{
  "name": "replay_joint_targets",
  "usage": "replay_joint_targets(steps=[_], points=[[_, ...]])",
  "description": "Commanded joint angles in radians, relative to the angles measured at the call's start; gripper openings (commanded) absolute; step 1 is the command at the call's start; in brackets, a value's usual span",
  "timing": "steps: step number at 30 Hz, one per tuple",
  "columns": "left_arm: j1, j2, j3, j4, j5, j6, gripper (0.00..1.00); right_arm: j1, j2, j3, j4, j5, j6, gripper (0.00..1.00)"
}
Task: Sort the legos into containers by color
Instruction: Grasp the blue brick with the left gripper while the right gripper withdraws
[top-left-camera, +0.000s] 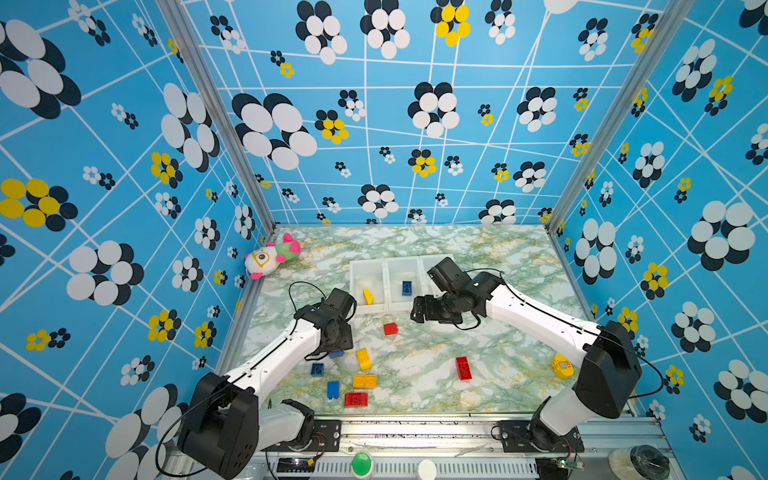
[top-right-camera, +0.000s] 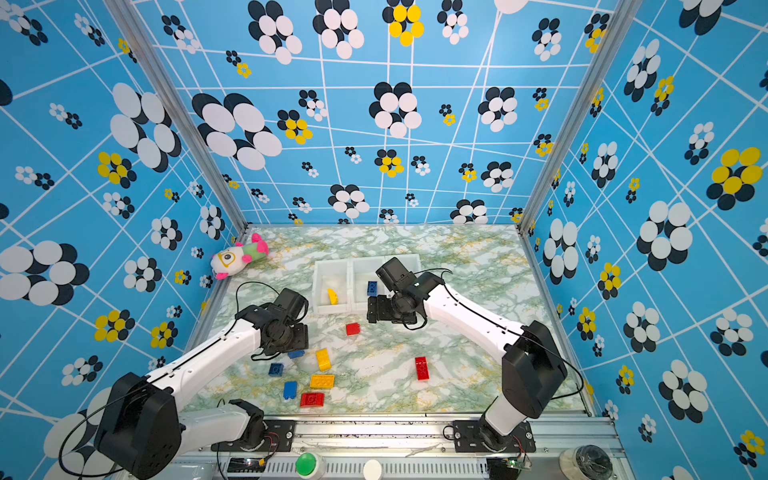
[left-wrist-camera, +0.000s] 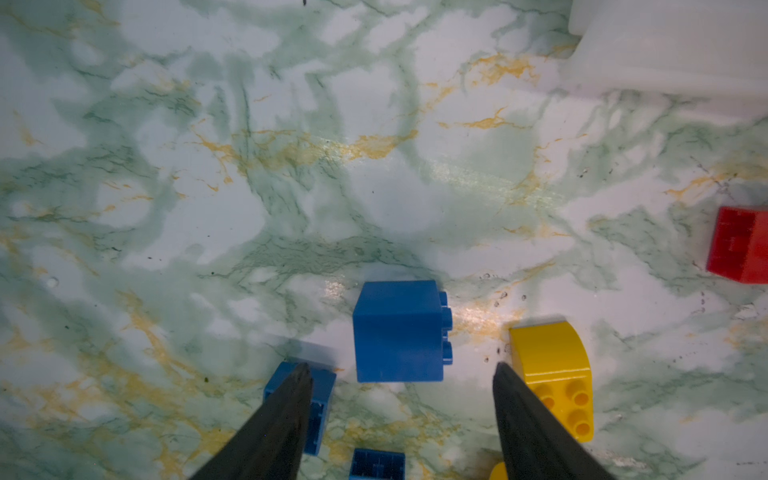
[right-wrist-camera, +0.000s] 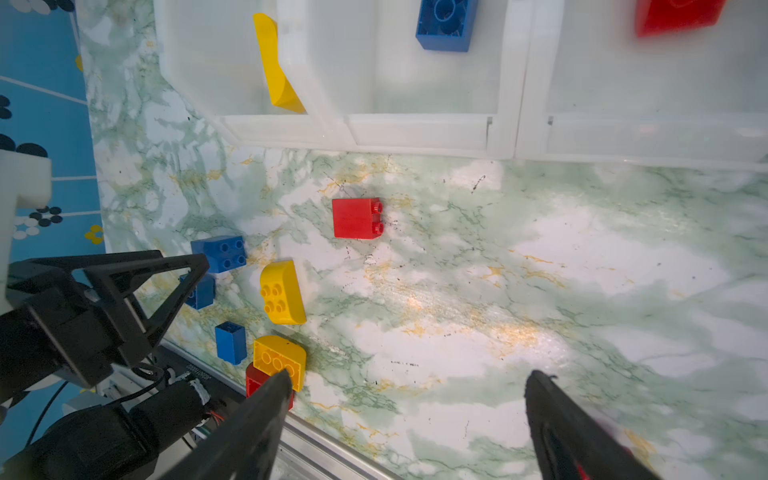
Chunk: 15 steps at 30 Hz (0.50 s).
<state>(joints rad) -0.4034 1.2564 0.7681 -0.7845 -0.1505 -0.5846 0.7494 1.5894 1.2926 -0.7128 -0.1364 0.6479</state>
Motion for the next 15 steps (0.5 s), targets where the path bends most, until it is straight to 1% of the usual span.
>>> replay_joint_targets(steps=[1,7,15], points=[[-0.015,0.025,0.002,0.002,-0.006,-0.012,0.68,-0.008,-0.03,-0.031,0.026,0.012,0.031,0.9],[-0.018,0.072,-0.024,0.034,-0.01,-0.014,0.66,-0.011,-0.034,-0.034,0.033,0.014,0.038,0.9],[-0.02,0.11,-0.045,0.063,-0.018,-0.021,0.6,-0.013,-0.034,-0.036,0.031,0.015,0.036,0.91]])
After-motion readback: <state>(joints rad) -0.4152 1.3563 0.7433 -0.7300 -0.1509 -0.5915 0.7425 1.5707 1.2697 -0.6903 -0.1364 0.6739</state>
